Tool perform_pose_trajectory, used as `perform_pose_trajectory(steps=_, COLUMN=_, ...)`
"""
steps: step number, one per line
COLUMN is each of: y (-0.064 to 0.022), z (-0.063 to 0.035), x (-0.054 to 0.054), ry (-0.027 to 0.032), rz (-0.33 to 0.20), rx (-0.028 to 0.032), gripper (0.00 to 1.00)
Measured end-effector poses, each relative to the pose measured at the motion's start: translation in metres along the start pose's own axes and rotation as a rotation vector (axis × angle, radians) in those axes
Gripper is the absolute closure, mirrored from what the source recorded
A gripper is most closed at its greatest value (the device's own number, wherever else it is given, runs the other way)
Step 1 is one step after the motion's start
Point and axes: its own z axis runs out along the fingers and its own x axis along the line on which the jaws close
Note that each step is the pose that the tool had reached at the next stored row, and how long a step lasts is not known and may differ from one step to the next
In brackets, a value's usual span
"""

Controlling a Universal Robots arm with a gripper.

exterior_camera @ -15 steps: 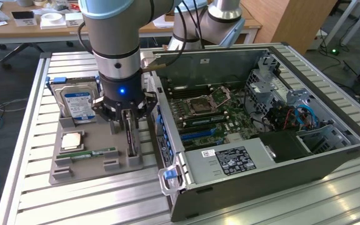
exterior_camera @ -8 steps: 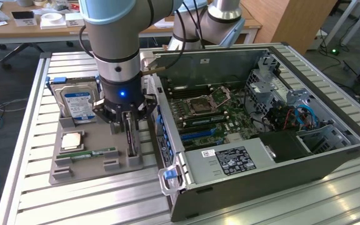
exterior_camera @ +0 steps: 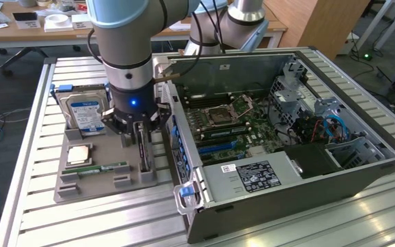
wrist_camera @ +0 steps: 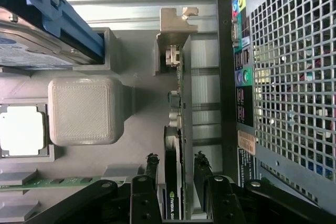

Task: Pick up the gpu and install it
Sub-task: 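Pick up the gpu and move the gpu toward the slot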

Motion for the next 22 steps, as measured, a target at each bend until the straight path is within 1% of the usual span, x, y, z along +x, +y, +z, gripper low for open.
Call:
perform_pose_trajectory(steps=11, y=-0.0004, z=0.01, x=0.002, ry=-0.0033, rz=-0.002, rx=-0.0003, gripper=0.58)
perform_pose_trajectory(steps=22, y=-0.0005, z=0.0125, x=0.002, ry=-0.0028, rz=-0.013, rx=-0.0006, gripper=0.58)
